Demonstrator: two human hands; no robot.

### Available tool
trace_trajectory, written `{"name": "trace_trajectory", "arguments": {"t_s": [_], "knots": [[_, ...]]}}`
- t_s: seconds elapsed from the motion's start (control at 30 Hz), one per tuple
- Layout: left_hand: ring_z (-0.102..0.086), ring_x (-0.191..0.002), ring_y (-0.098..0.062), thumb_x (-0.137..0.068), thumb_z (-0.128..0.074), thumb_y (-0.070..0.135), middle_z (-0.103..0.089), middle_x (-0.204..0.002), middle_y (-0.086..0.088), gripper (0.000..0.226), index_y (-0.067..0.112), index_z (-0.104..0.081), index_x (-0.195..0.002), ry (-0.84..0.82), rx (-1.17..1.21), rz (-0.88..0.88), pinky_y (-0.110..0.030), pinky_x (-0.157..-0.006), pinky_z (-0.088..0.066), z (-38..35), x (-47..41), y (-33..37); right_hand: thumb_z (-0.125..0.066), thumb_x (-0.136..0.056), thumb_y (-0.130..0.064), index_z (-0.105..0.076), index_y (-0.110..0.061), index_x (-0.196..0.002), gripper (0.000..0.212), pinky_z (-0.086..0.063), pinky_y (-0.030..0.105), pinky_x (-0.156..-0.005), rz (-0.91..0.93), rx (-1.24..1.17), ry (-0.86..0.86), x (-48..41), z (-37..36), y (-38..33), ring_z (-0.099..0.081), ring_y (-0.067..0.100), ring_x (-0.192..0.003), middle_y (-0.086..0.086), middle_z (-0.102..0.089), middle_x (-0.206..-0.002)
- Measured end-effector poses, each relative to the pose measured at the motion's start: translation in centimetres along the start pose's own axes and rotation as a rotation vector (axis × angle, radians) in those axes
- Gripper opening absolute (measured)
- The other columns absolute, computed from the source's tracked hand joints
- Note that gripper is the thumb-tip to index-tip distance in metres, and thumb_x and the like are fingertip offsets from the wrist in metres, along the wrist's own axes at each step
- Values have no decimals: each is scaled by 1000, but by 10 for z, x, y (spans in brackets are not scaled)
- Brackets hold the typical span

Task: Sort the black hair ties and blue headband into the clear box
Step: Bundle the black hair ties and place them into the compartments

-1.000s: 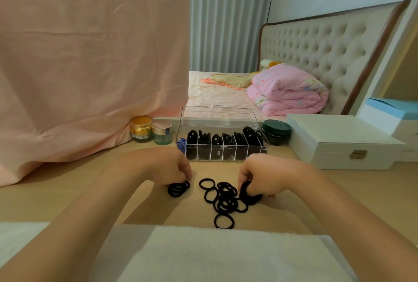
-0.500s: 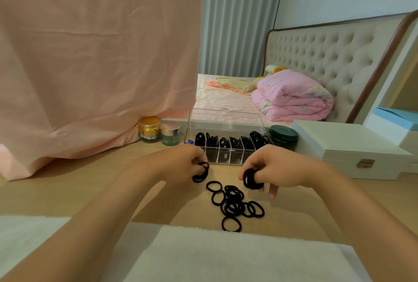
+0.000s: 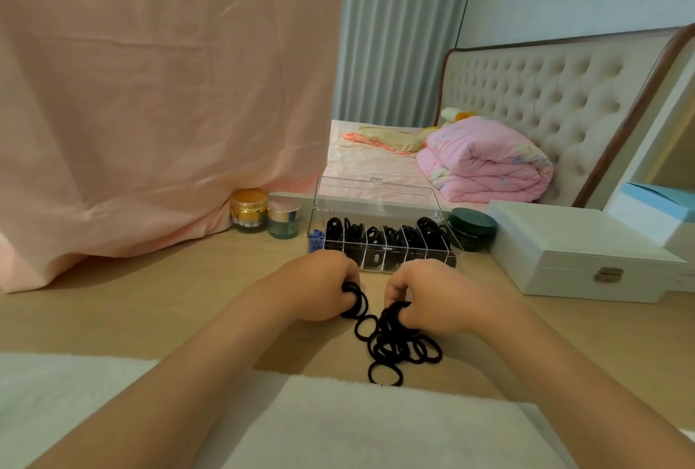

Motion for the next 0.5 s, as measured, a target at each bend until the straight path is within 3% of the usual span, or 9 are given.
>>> {"name": "trace_trajectory", "arguments": {"t_s": [0.13, 0.23, 0.37, 0.5], "knots": [[-63, -85, -10, -92, -65, 33, -67, -91, 7, 6, 27, -66, -94, 51, 249, 128, -27, -78, -54, 8, 0, -8, -72, -86, -9, -71, -26, -88, 17, -58, 20, -67, -14, -213, 25, 5, 10, 3, -70, 8, -76, -5, -73, -88], [-65, -80, -13, -91, -66, 27, -71, -89, 0, 8, 21, -70, -91, 50, 425, 195, -29, -76, -57, 6, 0, -8, -68, -86, 0, -73, -17, -87, 18, -50, 23, -47, 28, -503, 93, 11, 23, -5, -68, 14, -61, 6, -75, -73], [-69, -71, -10, -93, -68, 19, -75, -91, -8, 10, 14, -74, -99, -15, 765, 275, -27, -67, -61, -3, 3, -3, -64, -85, 5, -75, -10, -91, 20, -50, 26, -46, 63, -725, 119, 13, 25, -17, -67, 15, -60, 6, -73, -70], [-73, -87, -18, -96, -61, 7, -76, -102, -14, 19, 6, -72, -112, -188, 1112, 223, -33, -81, -61, -7, 7, 6, -63, -84, 7, -74, -11, -90, 22, -54, 28, -47, -58, -733, 236, 10, 21, -5, -68, 15, -58, 11, -74, -78]]}}
Point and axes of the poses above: each hand's wrist, its own x-axis away from the middle knuckle, its own z-axis out of the back of the hand, y = z × x, the point moved 7 cm from there along -x, towards the middle knuckle
